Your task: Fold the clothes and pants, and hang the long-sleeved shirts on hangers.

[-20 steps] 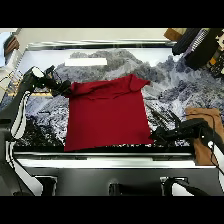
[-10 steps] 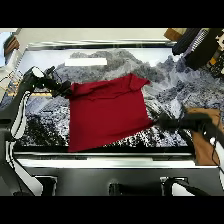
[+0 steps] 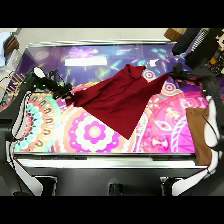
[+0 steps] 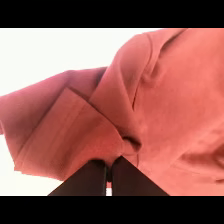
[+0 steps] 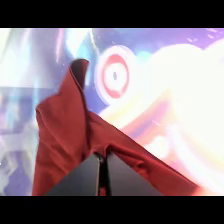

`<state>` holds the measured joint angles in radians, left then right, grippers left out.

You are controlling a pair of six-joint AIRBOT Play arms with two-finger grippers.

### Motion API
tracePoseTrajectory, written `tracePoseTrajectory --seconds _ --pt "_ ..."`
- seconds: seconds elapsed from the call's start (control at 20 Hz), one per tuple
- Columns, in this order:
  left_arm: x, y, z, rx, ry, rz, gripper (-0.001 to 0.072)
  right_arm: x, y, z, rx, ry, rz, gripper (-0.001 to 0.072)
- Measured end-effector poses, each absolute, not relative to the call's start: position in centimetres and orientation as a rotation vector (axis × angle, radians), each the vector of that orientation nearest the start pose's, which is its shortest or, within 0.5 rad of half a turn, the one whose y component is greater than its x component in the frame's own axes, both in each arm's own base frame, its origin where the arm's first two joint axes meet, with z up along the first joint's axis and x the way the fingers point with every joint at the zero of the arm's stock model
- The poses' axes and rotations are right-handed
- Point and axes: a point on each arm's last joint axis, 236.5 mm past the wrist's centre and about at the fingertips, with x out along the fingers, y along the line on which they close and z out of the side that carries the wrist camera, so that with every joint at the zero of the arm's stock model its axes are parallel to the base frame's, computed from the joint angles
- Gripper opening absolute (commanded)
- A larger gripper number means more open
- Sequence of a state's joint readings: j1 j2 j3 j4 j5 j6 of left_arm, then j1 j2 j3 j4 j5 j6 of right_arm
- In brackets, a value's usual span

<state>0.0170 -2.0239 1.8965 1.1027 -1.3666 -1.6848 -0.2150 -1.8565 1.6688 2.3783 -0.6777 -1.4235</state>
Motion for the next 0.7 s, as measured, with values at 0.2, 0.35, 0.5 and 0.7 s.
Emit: tracePoseTrajectory --seconds 0.2,0.35,0.5,0.7 --pt "50.8 -10.1 -6.9 -0.517 1.498 -0.210 0.0014 63.9 1.4 -0.1 1.056 0.803 -0.002 0.0350" --pt "50.8 -10.1 -7.0 -0.515 1.499 -0.211 0.0014 62.9 0.0 2.3 1.044 0.815 0.024 0.0373" --pt "50.7 -10.2 -7.0 -0.515 1.502 -0.211 0.0013 59.5 -3.2 7.7 0.911 0.817 0.096 0.0429" --pt "50.5 -10.2 -7.0 -0.514 1.511 -0.213 0.0014 52.0 -4.2 10.2 0.787 0.931 0.157 0.0553"
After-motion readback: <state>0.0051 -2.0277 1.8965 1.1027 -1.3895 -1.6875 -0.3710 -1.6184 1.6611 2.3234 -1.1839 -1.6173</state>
